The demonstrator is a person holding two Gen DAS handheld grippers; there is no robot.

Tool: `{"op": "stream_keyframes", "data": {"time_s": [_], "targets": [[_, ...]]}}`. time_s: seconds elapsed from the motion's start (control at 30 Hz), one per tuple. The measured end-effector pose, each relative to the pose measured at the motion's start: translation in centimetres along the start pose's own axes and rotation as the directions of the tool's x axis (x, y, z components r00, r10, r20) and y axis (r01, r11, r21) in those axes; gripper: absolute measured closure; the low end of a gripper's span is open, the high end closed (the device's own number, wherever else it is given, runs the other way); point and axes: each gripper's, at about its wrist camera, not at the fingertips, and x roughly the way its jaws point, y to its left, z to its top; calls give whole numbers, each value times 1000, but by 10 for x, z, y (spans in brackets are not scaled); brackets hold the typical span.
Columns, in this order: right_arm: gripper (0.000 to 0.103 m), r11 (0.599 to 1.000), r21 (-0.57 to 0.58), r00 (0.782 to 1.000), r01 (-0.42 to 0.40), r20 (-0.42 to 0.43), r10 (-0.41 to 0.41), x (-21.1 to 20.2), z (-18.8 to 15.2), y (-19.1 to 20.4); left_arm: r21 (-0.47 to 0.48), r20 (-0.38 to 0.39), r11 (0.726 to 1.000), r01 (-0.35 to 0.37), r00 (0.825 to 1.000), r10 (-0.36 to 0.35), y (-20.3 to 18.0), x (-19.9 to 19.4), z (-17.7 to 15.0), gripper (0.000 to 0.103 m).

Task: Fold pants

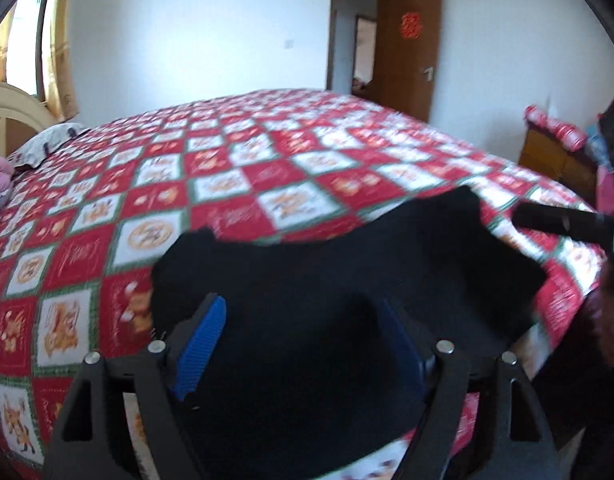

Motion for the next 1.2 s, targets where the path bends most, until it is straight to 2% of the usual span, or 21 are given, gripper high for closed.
{"op": "stream_keyframes", "data": {"time_s": [0.03,0.1,0.17,0.2,0.27,0.3,0.4,0.47,0.53,0.6,0.67,0.77,0.83,0.87,0.97,1.07,1.13,1.2], "targets": [[37,999,-20,999,33,-30,-33,5,-4,2,-7,-2,1000,4,1000,-4,1,2,-1,22],[48,990,-58,985,125,-116,-131,15,-17,-4,-23,8,1000,12,1000,-12,3,2,-4,18],[51,980,-72,969,184,-152,-193,18,-26,-15,-20,17,1000,8,1000,-7,2,2,-6,3],[52,978,-72,962,195,-179,-205,20,-33,-21,-16,25,1000,2,1000,-2,1,1,-7,2],[52,983,-52,961,178,-207,-185,24,-42,-37,0,24,1000,6,1000,-6,-1,2,-11,2],[53,985,-39,960,167,-221,-171,27,-45,-43,18,20,1000,-16,1000,15,-3,2,-13,2],[60,985,-77,950,152,-262,-167,27,-45,-36,31,34,998,-50,998,49,3,-1,-14,2],[60,975,-142,940,172,-271,-206,25,-46,-29,-16,40,998,-54,998,54,16,-4,-14,0],[60,975,-133,940,176,-271,-207,26,-46,-29,-88,49,995,-40,998,44,34,-7,-11,0],[60,976,-126,941,179,-268,-207,29,-48,-31,-124,64,989,-80,994,88,48,-11,-7,0],[60,977,-122,941,177,-271,-204,31,-48,-32,-150,68,985,-90,993,101,60,-10,-1,0],[58,978,-119,939,173,-281,-200,36,-48,-35,-154,31,983,-104,993,110,68,4,1,0],[57,980,-107,939,167,-286,-191,38,-48,-38,-135,3,975,-176,984,179,70,16,-4,0],[56,982,-100,940,159,-289,-182,38,-48,-40,-132,-34,970,-206,978,204,73,25,-7,0],[55,982,-104,940,158,-288,-182,38,-49,-40,-206,-45,966,-156,988,149,87,27,-12,0],[55,982,-106,940,158,-288,-182,39,-49,-40,-235,-37,957,-167,986,163,95,19,-7,0],[55,983,-101,942,155,-286,-178,39,-49,-41,-269,2,952,-147,988,153,100,10,1,0],[53,984,-97,942,152,-287,-174,37,-48,-41,-258,11,956,-138,989,145,98,9,11,0]]}}
